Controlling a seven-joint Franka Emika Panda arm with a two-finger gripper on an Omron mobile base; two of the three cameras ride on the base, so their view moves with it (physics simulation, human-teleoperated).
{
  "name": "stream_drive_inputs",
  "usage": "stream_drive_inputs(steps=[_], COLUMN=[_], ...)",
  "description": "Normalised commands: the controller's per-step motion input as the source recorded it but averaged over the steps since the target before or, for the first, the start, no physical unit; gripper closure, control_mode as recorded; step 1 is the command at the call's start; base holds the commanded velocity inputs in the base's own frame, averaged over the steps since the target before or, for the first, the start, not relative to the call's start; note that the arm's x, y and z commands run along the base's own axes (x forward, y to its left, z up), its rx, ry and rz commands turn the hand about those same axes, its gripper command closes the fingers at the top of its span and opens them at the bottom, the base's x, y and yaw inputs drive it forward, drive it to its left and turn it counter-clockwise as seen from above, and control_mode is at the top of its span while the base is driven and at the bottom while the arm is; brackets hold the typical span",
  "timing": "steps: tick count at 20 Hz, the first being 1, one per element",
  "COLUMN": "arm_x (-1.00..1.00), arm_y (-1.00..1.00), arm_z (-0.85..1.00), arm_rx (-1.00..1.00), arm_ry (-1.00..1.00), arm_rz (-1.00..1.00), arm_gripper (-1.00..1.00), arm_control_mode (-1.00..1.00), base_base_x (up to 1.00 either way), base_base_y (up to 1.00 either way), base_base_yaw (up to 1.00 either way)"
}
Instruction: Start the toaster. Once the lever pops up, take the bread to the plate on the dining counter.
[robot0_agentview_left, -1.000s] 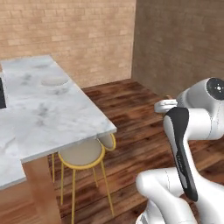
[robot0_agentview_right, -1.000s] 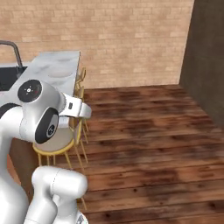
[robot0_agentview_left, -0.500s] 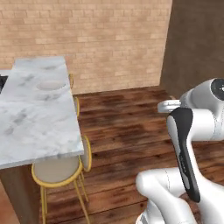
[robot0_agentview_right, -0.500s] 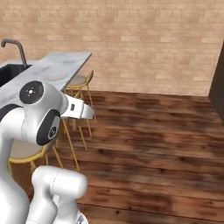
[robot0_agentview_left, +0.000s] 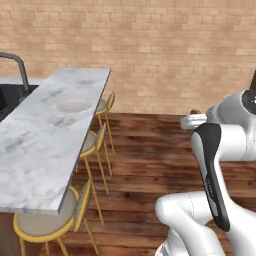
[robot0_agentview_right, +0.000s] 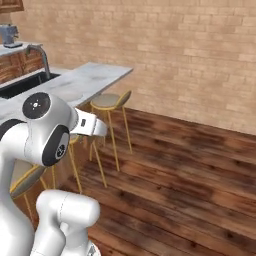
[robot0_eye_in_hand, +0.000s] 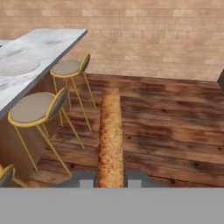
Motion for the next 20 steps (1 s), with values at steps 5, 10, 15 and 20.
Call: stream_drive_inputs(steps=[5, 10, 15, 20], arm_x=[0.0, 0.0, 0.0, 0.0], arm_y=[0.0, 0.0, 0.0, 0.0], arm_z=[0.0, 0.0, 0.0, 0.0], arm_rx=[0.0, 0.0, 0.0, 0.0], arm_ry=[0.0, 0.0, 0.0, 0.0], arm_rz=[0.0, 0.0, 0.0, 0.0], arm_gripper=[1.0, 1.0, 1.0, 1.0], arm_control_mode=[1.0, 1.0, 1.0, 1.0], base_base_x=[0.86, 0.42, 0.17, 0.24], base_base_y=[-0.8, -0.61, -0.51, -0.5], base_base_yaw=[0.53, 0.57, 0.64, 0.7])
